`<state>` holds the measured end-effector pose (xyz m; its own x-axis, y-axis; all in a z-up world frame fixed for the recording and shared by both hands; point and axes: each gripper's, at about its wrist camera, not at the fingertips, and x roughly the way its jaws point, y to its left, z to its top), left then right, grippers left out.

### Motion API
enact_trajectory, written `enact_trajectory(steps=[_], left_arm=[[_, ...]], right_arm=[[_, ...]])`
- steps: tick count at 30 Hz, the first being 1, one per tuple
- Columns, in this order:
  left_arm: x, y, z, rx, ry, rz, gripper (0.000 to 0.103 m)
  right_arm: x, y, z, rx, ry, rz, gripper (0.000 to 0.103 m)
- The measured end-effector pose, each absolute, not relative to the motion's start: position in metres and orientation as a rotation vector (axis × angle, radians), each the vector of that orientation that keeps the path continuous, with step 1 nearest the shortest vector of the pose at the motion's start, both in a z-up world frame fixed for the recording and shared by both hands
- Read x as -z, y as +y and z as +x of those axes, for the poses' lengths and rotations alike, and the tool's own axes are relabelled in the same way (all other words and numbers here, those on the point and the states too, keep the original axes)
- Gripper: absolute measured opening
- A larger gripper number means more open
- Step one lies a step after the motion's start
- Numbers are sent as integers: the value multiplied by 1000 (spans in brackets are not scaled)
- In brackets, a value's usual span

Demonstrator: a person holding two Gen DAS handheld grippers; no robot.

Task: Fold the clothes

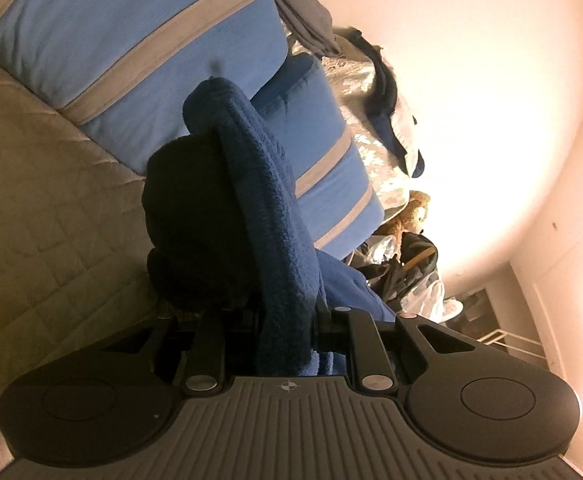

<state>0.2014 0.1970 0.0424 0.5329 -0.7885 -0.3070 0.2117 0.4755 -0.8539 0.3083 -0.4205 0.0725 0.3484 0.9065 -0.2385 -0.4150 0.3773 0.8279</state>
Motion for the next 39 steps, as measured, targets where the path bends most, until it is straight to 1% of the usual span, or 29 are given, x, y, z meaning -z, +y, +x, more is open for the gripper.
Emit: enact_trajectory(steps=[9,19,29,39], left_arm=[[-45,211,190,640,759,-857,20],[-63,249,176,567,717,-851,20],[-87,313,158,442,653,-859,20],[-127,364,150,338,603,-815,20]], right_arm=[[-81,-410,303,-970,782,723,23],[-84,-369,306,-1006,780,717,23],[-93,-292,315,-1086,796,702,23],[-104,-209,318,-1151,780,694,23]])
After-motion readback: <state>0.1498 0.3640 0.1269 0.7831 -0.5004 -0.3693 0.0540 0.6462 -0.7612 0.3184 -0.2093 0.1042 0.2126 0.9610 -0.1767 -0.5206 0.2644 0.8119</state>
